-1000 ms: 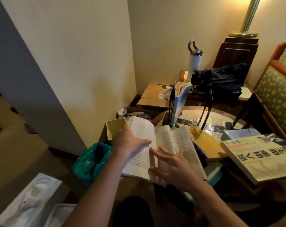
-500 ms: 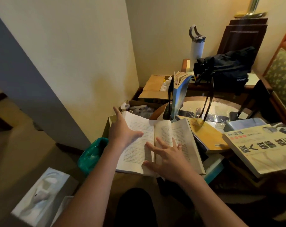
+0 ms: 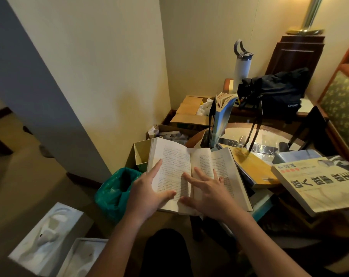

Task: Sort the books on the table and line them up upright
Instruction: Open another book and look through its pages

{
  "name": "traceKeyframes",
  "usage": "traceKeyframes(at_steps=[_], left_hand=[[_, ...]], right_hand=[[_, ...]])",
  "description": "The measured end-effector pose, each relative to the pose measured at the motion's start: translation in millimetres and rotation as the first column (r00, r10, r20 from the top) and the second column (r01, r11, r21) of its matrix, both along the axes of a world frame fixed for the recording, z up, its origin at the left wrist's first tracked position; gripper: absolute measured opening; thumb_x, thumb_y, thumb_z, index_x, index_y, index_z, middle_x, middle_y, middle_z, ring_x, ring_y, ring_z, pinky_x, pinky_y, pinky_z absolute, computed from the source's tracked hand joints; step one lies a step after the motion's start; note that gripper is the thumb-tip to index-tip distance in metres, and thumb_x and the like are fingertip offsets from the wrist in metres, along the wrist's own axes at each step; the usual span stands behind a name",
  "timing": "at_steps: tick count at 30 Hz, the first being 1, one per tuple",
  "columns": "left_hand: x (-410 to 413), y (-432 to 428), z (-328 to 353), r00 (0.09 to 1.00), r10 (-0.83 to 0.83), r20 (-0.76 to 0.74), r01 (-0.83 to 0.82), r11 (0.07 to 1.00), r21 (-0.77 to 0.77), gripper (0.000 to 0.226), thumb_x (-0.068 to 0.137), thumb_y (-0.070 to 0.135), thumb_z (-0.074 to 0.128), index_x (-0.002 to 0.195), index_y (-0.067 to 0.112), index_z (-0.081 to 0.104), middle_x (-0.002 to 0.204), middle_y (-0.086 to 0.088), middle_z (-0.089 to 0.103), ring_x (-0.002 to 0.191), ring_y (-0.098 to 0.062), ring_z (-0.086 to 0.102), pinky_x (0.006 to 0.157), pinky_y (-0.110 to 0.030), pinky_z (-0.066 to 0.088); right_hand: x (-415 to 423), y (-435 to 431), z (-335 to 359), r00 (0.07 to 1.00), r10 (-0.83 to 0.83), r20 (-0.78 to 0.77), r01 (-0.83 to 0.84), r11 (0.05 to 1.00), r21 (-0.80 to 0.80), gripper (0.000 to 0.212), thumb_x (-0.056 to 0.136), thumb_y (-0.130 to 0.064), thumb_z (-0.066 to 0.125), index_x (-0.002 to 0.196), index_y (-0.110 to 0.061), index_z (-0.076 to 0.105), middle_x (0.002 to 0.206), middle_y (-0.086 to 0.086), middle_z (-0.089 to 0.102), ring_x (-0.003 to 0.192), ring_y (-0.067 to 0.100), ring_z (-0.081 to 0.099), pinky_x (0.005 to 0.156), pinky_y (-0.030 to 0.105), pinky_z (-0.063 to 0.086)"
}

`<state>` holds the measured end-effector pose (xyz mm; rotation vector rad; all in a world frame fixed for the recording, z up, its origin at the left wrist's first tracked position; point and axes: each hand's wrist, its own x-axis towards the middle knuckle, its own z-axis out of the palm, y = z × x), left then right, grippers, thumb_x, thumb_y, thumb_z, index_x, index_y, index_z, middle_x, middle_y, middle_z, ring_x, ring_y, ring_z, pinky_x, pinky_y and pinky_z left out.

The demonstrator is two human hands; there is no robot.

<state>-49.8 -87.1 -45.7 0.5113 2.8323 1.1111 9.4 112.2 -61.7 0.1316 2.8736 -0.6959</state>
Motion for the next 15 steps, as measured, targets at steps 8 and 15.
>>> traceKeyframes(at_steps=[8,15], left_hand=[[-7,2,-3,0.998,-0.003,0.058,-0.004,0.993,0.12,0.095,0.07,0.04,0.088,0.15,0.043,0.037,0.144,0.007,0.047,0.124,-0.018,0.05,0.085,-0.038,0.061],[-6,-1,-6,0.996,-0.006,0.085,-0.008,0.987,0.16,0.096,0.069,0.042,0.088,0.15,0.043,0.036,0.147,0.008,0.047,0.128,-0.018,0.048,0.091,-0.035,0.058]], right_hand=[[25,5,3,0.997,-0.075,-0.035,0.07,0.99,-0.122,0.095,0.079,-0.076,0.059,0.147,-0.064,-0.007,0.161,-0.026,-0.019,0.15,0.023,-0.019,0.119,0.061,0.009],[58,7,-17,0.943,-0.191,-0.273,0.132,0.966,-0.221,0.09,0.087,-0.058,0.062,0.156,-0.046,0.005,0.167,-0.015,0.0,0.15,0.011,0.011,0.115,0.042,0.038]])
